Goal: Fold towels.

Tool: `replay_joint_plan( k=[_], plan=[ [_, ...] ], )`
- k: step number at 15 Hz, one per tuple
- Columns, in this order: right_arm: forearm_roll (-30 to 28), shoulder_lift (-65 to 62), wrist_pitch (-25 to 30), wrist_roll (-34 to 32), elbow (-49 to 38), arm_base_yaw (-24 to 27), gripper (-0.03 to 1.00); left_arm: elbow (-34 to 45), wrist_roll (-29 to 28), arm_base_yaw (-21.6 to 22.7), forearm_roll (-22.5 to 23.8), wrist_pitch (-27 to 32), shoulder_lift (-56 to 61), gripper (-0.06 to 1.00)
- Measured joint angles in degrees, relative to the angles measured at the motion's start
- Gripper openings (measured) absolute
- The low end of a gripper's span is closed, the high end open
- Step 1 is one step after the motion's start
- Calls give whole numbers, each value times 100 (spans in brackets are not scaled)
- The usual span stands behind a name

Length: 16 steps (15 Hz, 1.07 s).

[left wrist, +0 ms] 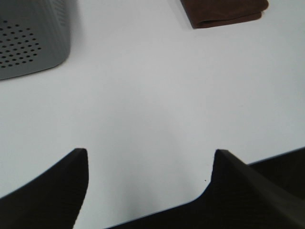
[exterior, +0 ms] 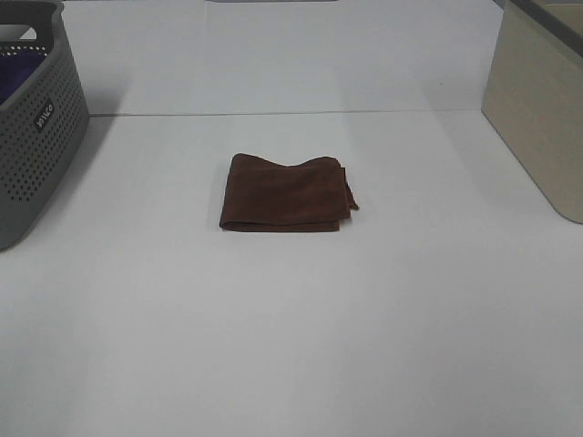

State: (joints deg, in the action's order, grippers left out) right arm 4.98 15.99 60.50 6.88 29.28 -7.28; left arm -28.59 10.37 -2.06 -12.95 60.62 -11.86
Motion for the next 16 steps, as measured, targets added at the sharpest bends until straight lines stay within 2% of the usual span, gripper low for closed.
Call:
replay_joint_plan(
  k=[4, 9, 14, 16],
  plan=[
    [6, -819, 6, 0, -11, 0, 75, 0, 0, 206, 0, 0, 103, 69],
    [11, -1375, 6, 0, -23, 0, 75, 0, 0, 206, -6, 0, 1169, 69],
    [34, -1633, 11, 0, -40, 0, 75, 0, 0, 206, -17, 0, 1209, 69],
    [34, -1633, 11, 0, -40, 298, 75, 0, 0, 206, -17, 0, 1209, 69]
  ],
)
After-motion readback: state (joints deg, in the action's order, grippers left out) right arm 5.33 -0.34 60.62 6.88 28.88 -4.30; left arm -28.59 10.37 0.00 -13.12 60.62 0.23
